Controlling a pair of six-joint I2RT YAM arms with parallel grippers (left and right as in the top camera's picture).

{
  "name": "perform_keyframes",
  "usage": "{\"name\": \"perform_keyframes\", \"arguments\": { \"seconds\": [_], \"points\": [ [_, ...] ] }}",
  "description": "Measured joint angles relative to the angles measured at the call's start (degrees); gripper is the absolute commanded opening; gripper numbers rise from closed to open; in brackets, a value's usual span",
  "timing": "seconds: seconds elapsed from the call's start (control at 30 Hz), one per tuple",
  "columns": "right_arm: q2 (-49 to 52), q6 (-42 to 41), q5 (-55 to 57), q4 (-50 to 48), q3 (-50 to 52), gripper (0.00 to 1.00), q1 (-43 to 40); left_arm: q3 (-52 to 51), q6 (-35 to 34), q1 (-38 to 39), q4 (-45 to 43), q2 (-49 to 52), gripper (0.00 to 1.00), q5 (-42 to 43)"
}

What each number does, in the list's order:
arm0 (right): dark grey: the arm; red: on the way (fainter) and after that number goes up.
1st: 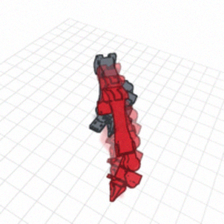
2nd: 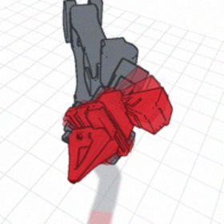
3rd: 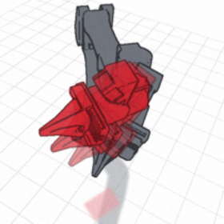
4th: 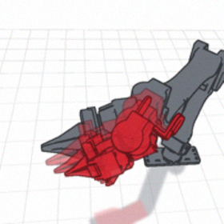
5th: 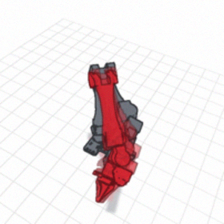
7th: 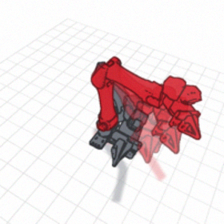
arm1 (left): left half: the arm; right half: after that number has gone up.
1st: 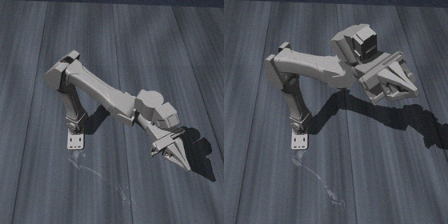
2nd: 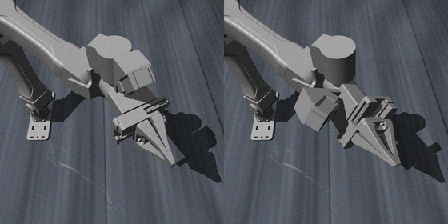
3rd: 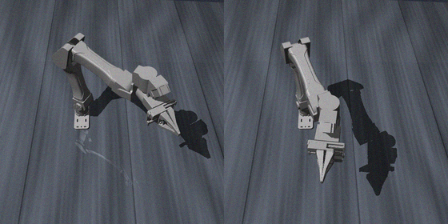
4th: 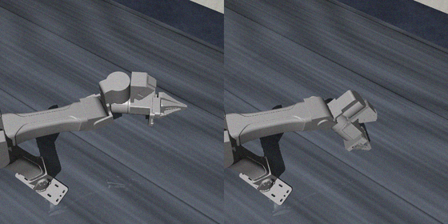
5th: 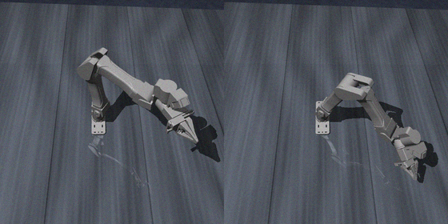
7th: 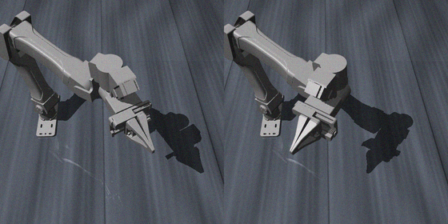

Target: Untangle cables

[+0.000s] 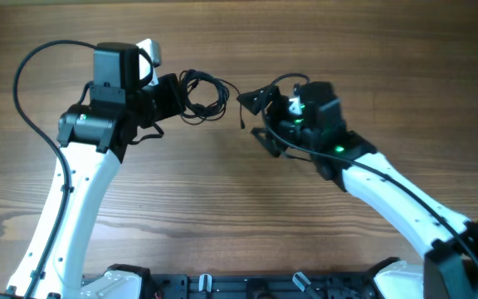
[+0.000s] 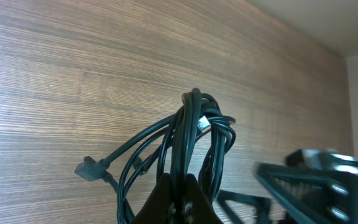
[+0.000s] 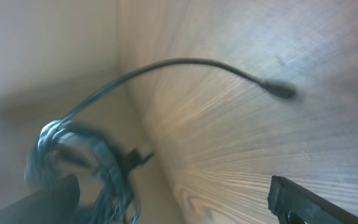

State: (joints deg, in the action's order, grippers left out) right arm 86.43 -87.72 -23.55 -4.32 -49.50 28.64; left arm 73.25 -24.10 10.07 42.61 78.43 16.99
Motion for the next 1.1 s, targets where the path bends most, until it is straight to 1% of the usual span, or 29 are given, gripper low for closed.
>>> {"name": "perform_keyframes", "arguments": {
  "seconds": [0.03, 0.13, 0.2, 0.27, 0.33, 0.37, 0.43, 0.47, 0.5, 0.53, 0.57, 0.6, 0.63, 0.7, 0.77, 0.8, 0.83, 0.87, 0.9, 0.97, 1.03, 1.07, 1.1],
  "points": [
    [1.6, -4.8, 2.3, -1.5, 0.0, 0.96, 0.7, 0.0, -0.2, 0.6, 0.1, 0.0, 0.04, 0.0],
    [5.4, -13.4, 5.3, -5.9, 0.0, 0.93, 1.2, 0.0, -0.3, 2.9, 0.2, 0.0, 0.04, 0.0],
    [8.3, -19.7, 9.0, -5.9, 0.0, 0.91, 1.2, 0.0, -0.3, 4.2, 1.0, 0.0, 0.04, 0.0],
    [9.1, -22.1, 10.6, -8.0, 0.1, 0.91, 1.2, 0.0, -0.2, 4.3, 2.4, 0.0, 0.04, 0.0],
    [9.1, -22.9, 10.4, -10.5, 0.1, 1.0, 1.2, 0.0, -0.2, 4.3, 3.0, 0.0, 0.04, -0.6],
    [9.1, -22.6, 9.1, -10.8, 0.1, 1.0, 1.2, 0.0, -0.3, 4.4, 2.6, 0.0, 0.04, -1.9],
    [9.1, -16.7, 4.6, -10.8, 0.1, 1.0, 1.2, 0.0, -0.7, 4.4, 1.9, 0.0, 0.04, -6.3],
    [9.1, -14.1, 1.9, -10.2, 0.1, 1.0, 1.2, 0.0, -2.6, 4.4, 2.0, 0.0, 0.04, -9.9],
    [9.1, -12.0, -2.0, -7.6, 0.0, 1.0, 1.2, 0.0, -4.1, 4.4, 2.0, 0.0, 0.04, -12.2],
    [9.1, -11.1, -4.0, -6.3, 0.0, 1.0, 1.2, 0.0, -6.6, 4.4, 2.0, 0.0, 0.04, -15.2],
    [9.1, -10.7, -5.3, -5.5, 0.0, 0.97, 1.2, 0.0, -7.8, 4.4, 2.0, 0.0, 0.04, -16.4],
    [9.1, -10.8, -5.4, -4.9, 0.0, 0.91, 1.3, 0.0, -9.4, 4.4, 1.9, 0.0, 0.04, -17.7],
    [9.1, -11.7, -4.5, -5.0, 0.0, 0.9, 1.3, 0.0, -10.1, 4.4, 2.0, 0.0, 0.04, -18.3],
    [9.1, -16.6, -1.4, -5.5, 0.0, 0.9, 1.3, 0.0, -10.9, 4.4, 3.2, 0.0, 0.04, -18.5],
    [9.1, -22.0, 1.5, -9.9, 0.0, 0.9, 1.3, 0.0, -11.2, 4.4, 4.8, 0.1, 0.04, -18.4],
    [9.2, -22.8, 2.5, -11.6, 0.1, 0.9, 1.5, 0.0, -11.3, 4.4, 4.9, 0.1, 0.04, -18.2],
    [9.2, -23.8, 4.0, -12.6, 0.1, 0.88, 1.8, 0.0, -11.4, 4.4, 4.9, 0.1, 0.04, -17.7],
    [9.2, -24.4, 5.0, -12.8, 0.1, 0.82, 2.2, 0.0, -11.4, 4.4, 4.9, 0.1, 0.04, -16.7],
    [9.2, -25.0, 5.9, -12.8, 0.1, 0.8, 2.6, 0.0, -11.4, 4.4, 4.9, 0.1, 0.04, -15.5],
    [9.2, -25.5, 6.9, -12.7, 0.1, 0.8, 2.9, 0.0, -11.6, 4.4, 4.9, 0.1, 0.04, -12.7],
    [9.2, -25.6, 8.5, -12.8, 0.1, 0.77, 2.9, 0.0, -11.8, 4.5, 4.9, 0.1, 0.04, -10.6],
    [9.2, -25.7, 9.0, -12.8, 0.1, 0.74, 2.9, 0.0, -11.8, 4.7, 4.9, 0.1, 0.04, -10.2],
    [9.2, -25.7, 9.5, -12.8, 0.1, 0.62, 2.9, 0.0, -11.8, 5.4, 4.9, 0.1, 0.04, -10.0]
  ]
}}
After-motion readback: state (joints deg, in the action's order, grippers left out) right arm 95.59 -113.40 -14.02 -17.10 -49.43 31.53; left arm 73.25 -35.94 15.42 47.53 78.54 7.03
